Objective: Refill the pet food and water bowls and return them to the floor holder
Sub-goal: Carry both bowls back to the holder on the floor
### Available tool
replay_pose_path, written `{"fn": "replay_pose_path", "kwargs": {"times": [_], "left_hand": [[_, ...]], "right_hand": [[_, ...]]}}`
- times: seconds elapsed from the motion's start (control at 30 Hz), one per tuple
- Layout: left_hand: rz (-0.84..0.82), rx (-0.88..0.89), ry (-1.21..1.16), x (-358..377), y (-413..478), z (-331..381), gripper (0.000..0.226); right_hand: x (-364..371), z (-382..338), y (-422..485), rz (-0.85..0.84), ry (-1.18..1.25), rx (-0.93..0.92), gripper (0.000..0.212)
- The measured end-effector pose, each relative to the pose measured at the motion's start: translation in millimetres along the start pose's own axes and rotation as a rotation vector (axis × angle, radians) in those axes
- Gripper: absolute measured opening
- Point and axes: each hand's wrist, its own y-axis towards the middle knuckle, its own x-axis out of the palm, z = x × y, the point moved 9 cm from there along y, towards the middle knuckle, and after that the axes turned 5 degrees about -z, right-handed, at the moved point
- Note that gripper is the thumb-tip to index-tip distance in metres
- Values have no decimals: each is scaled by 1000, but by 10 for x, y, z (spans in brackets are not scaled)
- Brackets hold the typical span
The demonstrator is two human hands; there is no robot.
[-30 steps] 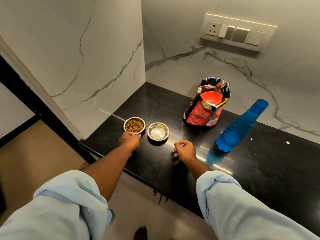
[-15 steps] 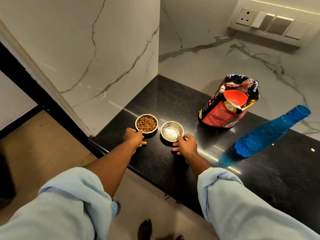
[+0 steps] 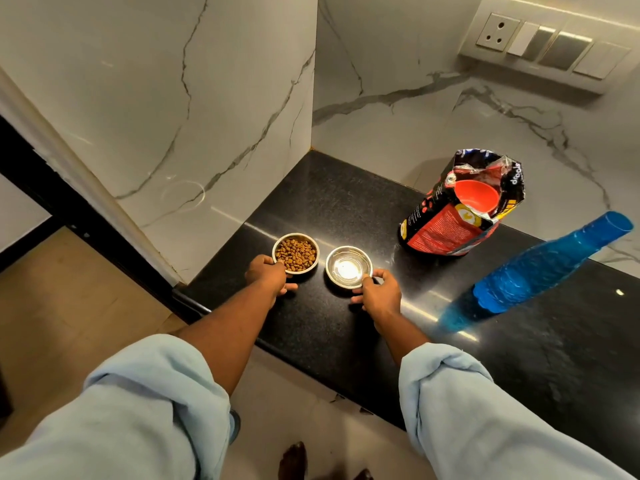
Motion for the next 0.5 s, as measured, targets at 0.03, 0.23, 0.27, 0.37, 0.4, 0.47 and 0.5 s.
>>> {"fn": "replay_pose_path", "kwargs": {"times": [0.03, 0.23, 0.27, 0.37, 0.4, 0.47, 0.5], "left_hand": [[-7, 3, -2, -7, 7, 4, 6], [-38, 48, 1, -82, 5, 32, 8], [-40, 54, 6, -97, 5, 32, 10], [-44, 66, 23, -156, 11, 15, 13], [-43, 71, 28, -176, 14, 6, 13], [-39, 78, 43, -228, 19, -20, 12], [-33, 79, 53, -255, 22, -37, 12]], "right_hand": [[5, -6, 2, 8, -10, 1, 20], [42, -28, -17, 24, -15, -14, 15], [50, -32, -21, 22, -9, -9, 14], [96, -58, -47, 8, -7, -5, 13], [109, -69, -58, 2, -11, -3, 14], [131, -78, -88, 0, -15, 4, 14], [136, -81, -100, 2, -16, 5, 14]]}}
